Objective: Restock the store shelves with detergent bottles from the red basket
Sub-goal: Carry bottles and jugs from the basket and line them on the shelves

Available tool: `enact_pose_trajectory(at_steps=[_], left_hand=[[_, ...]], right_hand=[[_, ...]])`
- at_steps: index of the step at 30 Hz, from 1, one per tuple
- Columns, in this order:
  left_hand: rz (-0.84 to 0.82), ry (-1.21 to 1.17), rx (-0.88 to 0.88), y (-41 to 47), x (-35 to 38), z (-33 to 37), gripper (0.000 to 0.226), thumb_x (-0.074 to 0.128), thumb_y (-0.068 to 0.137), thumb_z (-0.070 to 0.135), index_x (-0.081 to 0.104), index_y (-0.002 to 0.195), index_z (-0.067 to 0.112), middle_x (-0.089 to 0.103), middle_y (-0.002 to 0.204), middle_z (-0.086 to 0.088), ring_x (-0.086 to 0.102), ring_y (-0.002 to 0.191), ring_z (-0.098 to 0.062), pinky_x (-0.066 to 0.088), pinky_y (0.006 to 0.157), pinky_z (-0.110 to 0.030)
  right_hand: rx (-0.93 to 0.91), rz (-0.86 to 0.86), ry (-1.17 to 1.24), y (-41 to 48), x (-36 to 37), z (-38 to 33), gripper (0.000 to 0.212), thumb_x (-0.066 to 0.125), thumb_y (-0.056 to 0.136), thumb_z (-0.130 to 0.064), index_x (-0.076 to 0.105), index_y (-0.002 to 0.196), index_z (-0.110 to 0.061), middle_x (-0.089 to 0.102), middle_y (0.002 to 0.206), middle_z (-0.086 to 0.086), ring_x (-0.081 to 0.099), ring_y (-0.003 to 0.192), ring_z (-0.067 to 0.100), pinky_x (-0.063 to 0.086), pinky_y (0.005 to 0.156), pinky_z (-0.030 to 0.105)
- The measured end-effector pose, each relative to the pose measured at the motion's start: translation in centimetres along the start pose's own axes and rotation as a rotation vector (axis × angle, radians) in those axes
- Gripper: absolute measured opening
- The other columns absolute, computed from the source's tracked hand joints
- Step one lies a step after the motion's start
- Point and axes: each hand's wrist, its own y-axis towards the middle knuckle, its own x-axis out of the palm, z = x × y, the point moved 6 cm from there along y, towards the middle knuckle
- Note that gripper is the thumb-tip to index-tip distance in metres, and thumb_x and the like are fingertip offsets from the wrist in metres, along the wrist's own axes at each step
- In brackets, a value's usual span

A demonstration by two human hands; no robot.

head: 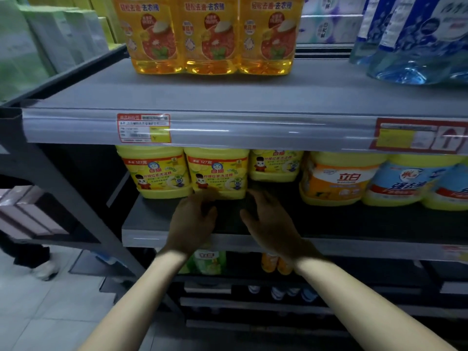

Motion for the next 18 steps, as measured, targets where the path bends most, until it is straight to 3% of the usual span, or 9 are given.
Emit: enact_pose_trajectory(at_steps=[2,6,12,14,16,18], left_hand=[[-0.044,0.057,0.007,-0.6,1.3,2.0,0.036,0.069,0.095,0.02,0.073,0.131,0.022,0.076,0.124,0.001,0.07,0.114,-0.022,0.047,0.088,-0.023],[-0.176,0.203,-0.008,-2.2,5.0,6.6,0.051,0.043,0.087,0.053,0.066,0.131,0.038,0.072,0.125,-0.001,0.069,0.112,-0.032,0.058,0.092,-0.042],[-0.267,0.331,0.049,-6.1,11.0,16.0,0.056,0.041,0.09,0.052,0.058,0.142,0.037,0.06,0.144,0.001,0.056,0.131,-0.029,0.047,0.107,-0.039],[-0.29,0.332,0.108,-7.8,13.2,19.3,0.056,0.044,0.087,0.048,0.062,0.138,0.033,0.063,0.138,-0.001,0.058,0.126,-0.029,0.047,0.101,-0.035],[-0.314,0.359,0.174,-9.4,15.9,22.4,0.039,0.053,0.092,0.042,0.066,0.125,0.027,0.068,0.123,-0.003,0.062,0.115,-0.029,0.045,0.087,-0.033],[-0.344,0.357,0.24,-10.5,19.0,25.0,0.035,0.057,0.093,0.038,0.065,0.125,0.027,0.068,0.12,-0.001,0.063,0.112,-0.027,0.046,0.084,-0.033]], right_hand=[[-0.006,-0.039,-0.077,-1.5,-1.1,0.8,0.057,0.057,0.104,-0.044,0.048,0.154,-0.019,0.054,0.152,0.009,0.051,0.138,0.029,0.044,0.113,0.042],[0.008,-0.063,-0.162,-5.1,-4.4,3.6,0.054,0.053,0.108,-0.045,0.046,0.157,-0.023,0.048,0.159,0.003,0.044,0.146,0.024,0.033,0.117,0.033],[0.096,-0.017,-0.198,-12.0,-11.0,10.1,0.062,0.045,0.102,-0.05,0.05,0.156,-0.021,0.05,0.16,0.004,0.043,0.15,0.028,0.028,0.123,0.033],[0.128,-0.018,-0.255,-14.4,-12.9,13.0,0.063,0.045,0.1,-0.049,0.049,0.156,-0.021,0.05,0.159,0.004,0.044,0.148,0.029,0.029,0.122,0.033],[0.171,-0.013,-0.269,-16.5,-14.7,15.8,0.059,0.048,0.101,-0.046,0.051,0.153,-0.02,0.055,0.153,0.005,0.05,0.14,0.03,0.036,0.116,0.037],[0.232,-0.025,-0.293,-18.6,-16.4,18.6,0.058,0.048,0.102,-0.047,0.051,0.152,-0.018,0.058,0.148,0.007,0.053,0.135,0.032,0.044,0.111,0.04]])
